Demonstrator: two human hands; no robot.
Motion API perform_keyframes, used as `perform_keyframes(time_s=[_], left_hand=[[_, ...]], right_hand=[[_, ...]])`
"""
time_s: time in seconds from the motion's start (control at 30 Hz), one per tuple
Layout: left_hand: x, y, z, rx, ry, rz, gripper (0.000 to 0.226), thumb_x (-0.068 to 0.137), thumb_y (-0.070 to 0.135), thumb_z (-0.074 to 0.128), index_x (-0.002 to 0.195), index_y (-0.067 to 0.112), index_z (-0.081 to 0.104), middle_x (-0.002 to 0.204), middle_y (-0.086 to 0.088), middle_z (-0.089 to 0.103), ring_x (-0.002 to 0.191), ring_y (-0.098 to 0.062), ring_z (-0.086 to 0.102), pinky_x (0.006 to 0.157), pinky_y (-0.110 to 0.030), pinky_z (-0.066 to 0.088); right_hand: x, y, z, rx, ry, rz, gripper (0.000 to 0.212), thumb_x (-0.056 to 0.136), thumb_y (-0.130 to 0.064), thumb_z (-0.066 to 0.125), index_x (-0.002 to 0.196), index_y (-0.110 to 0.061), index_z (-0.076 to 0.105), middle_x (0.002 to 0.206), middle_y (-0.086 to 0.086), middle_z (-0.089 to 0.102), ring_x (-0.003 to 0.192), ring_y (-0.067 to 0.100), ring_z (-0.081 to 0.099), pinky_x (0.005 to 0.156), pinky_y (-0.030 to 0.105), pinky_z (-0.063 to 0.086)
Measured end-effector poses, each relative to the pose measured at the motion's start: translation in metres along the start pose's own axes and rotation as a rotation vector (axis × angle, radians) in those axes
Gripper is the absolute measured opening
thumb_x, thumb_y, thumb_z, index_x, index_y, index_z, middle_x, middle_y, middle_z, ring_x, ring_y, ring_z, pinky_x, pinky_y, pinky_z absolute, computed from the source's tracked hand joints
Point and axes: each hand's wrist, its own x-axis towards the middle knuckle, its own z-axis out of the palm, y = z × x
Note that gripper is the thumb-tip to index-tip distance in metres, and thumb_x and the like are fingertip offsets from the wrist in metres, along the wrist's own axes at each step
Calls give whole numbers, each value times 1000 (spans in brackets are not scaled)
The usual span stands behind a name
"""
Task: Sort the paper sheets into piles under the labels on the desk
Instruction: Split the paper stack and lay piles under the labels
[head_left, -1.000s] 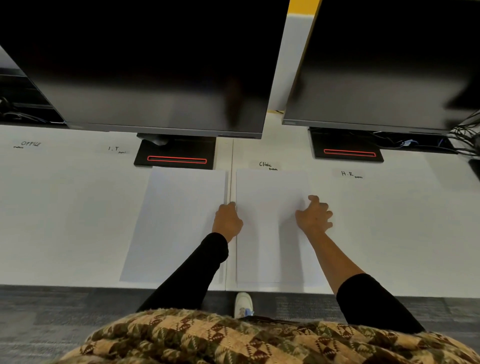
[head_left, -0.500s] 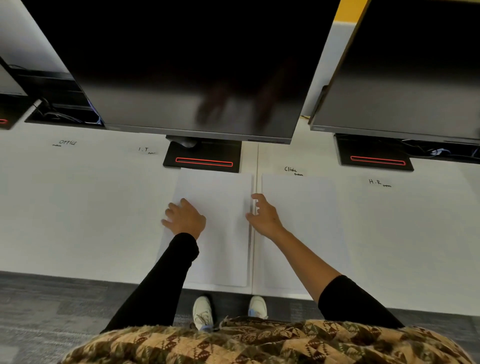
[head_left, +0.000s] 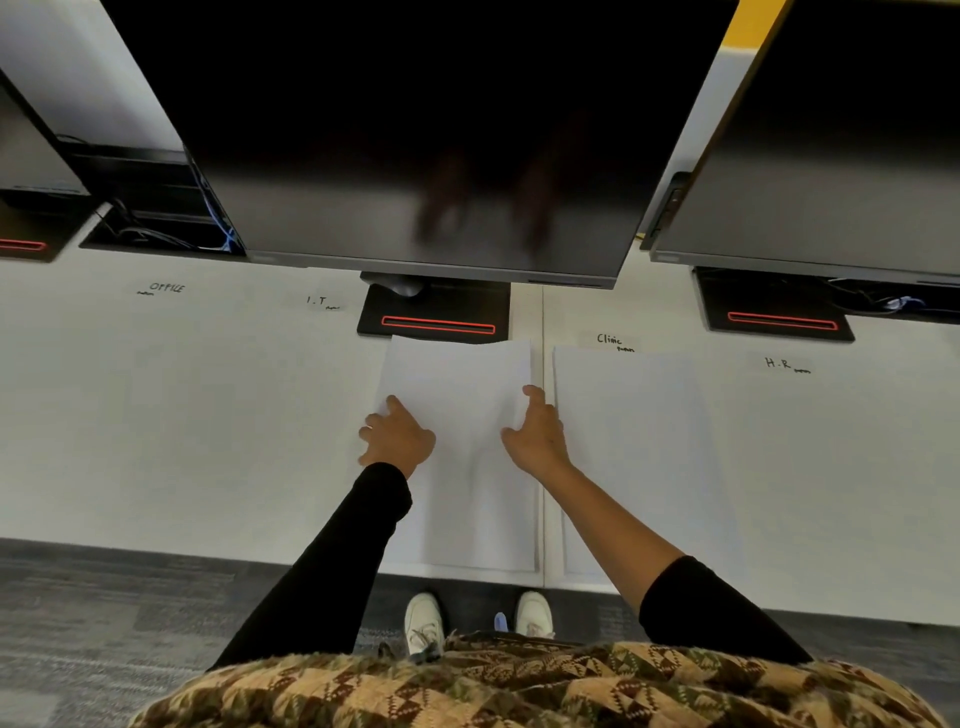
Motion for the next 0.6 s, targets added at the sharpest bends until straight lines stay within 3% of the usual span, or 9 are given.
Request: perform_keyframes(time_s=[0.17,0.27,0.37,0.43,0.5,0.6], left_hand=[[-1,-4,-2,9,-5,38,67,89,19,50,145,10,13,140,-23,31,128,-38,32,103,-44,35],[-1,-8,-4,9,-19,54,69,90,19,48,146,8,9,140,-23,31,127,-39,33,105,-42,33],[0,-13,-10,-28,-28,69,77,91,23,51,148,8,2,144,-23,28,132,-40,30,108,-43,30],[2,-16,-18,-127,-5,83,84,91,28,55,149,9,-3,147,-22,25,135,-39,26,110,-45,27],[4,-18,-30,-300,57,125,91,89,31,60,150,9,-4,149,-22,24,138,-38,23,111,-46,25],[3,-14,-54,-692,126,266,93,86,26,65,150,8,-1,146,-16,37,135,-31,36,112,-43,32]], right_hand=[[-1,-5,6,120,89,22,65,89,1,52,145,-12,22,141,13,37,130,28,39,106,38,40],[-2,-5,10,168,67,25,45,94,-5,46,139,-2,36,137,14,46,126,30,46,105,35,42],[-8,-8,10,225,97,6,34,98,-8,40,131,1,45,132,9,51,121,23,50,98,23,38],[-13,-17,7,324,142,-49,31,99,-6,39,127,0,49,119,4,53,114,19,51,88,17,35],[-15,-28,1,385,210,-140,28,97,-5,41,121,-1,54,117,10,59,109,22,55,85,16,40],[-18,-52,-11,466,291,-285,21,94,-2,44,110,5,56,104,13,60,93,17,54,68,-1,40]])
